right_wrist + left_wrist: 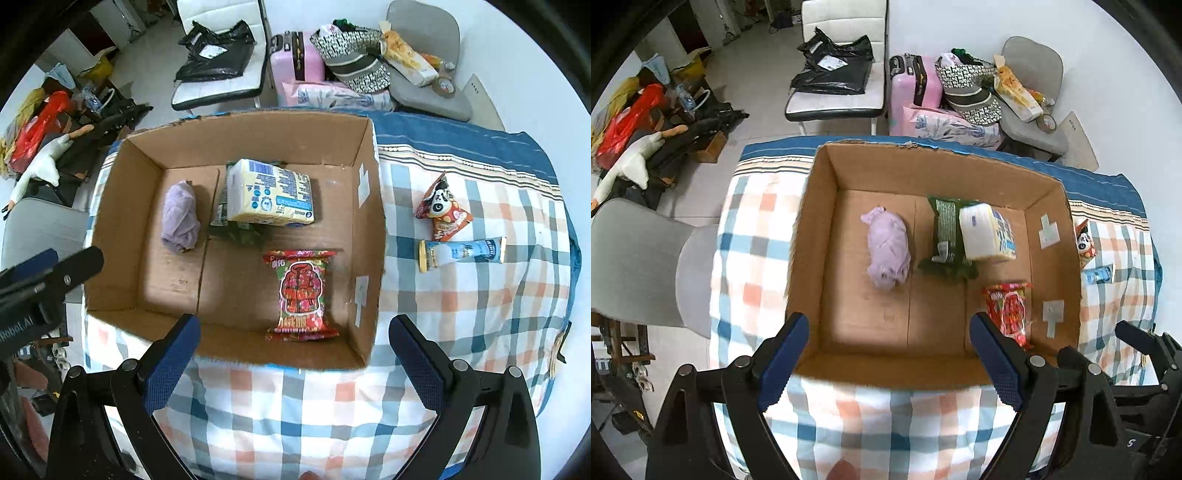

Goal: Organize soft objects
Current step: 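Carry the sock and red bag into the box and release both, then grasp the orange panda snack bag with the left tool while the right tool grasps the blue ice-cream tube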

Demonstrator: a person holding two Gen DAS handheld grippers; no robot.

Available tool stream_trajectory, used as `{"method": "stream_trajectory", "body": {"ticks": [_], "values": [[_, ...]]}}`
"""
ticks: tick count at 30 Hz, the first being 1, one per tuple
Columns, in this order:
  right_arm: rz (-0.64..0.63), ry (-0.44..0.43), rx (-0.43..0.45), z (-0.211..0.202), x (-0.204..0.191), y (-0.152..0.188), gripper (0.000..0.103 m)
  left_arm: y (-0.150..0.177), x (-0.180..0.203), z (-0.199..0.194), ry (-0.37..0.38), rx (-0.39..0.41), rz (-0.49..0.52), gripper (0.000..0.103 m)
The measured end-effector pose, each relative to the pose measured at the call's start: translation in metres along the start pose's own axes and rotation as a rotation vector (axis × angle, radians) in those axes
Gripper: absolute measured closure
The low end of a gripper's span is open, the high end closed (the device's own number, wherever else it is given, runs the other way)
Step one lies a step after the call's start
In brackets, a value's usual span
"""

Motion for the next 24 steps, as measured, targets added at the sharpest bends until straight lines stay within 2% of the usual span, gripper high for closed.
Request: {"method": "stream_trajectory", "body": {"ticks": [6,15,19,24], "values": [[-0.027,-0.037,0.035,-0.032,-0.001,0.014,0.000,0.020,0.005,-0.033,-0.005,0.026,-0.013,0.014],[0.007,-0.113,0.079,-0.064,0.018,0.017,0.000,0.023,0.027,-0.063,0.005,0.068,-0.048,0.014],[0.120,-0.131,0.099,-0.068,0.063,0.009,0.000,0.008,0.059,-0.066,-0.006,0.104,-0.018,0.014],[0.379,-0.095,0.077,-0.041,0.162,0.003,0.000,-0.017,0.121,-0.049,-0.034,0.137,0.065,0.014]]}}
Point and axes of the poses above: each gripper's, at about its wrist camera, not at the fingertips, and z roughly the way its jaws point, x to its right, y to its underside, the point moved 4 cm from there along z, roughly the way its jaws point, and after that the axes turned 11 degrees about x, right-handed, at the moved point
